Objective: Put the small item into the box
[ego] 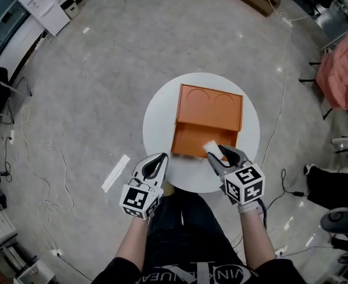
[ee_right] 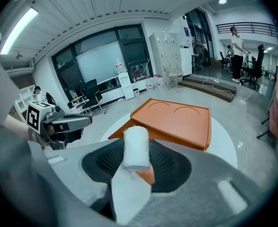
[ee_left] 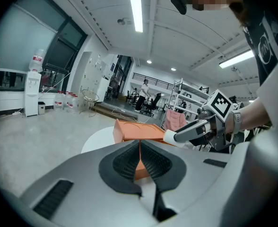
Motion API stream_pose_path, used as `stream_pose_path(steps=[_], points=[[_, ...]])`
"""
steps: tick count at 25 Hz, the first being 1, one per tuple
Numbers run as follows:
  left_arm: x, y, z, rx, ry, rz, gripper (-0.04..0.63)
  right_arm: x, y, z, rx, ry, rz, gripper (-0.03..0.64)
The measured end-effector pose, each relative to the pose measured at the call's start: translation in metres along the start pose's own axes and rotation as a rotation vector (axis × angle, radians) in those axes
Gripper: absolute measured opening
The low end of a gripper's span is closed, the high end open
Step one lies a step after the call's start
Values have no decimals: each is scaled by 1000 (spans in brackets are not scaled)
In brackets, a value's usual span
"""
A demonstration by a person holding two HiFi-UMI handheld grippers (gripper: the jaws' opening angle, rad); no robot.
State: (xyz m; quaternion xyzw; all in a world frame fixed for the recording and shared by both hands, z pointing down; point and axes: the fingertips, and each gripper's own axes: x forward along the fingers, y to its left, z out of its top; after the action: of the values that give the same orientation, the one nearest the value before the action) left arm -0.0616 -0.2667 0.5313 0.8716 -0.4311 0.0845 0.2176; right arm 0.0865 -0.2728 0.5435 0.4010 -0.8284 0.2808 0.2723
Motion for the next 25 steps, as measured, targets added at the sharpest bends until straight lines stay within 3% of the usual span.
stream_pose_path(steps=[12, 25], points=[[18, 16, -19, 5, 52, 39, 14, 57, -6, -20, -237, 241, 23, 169], [18, 30, -23, -7, 42, 57, 14, 90, -4, -30, -314, 323, 85, 170]])
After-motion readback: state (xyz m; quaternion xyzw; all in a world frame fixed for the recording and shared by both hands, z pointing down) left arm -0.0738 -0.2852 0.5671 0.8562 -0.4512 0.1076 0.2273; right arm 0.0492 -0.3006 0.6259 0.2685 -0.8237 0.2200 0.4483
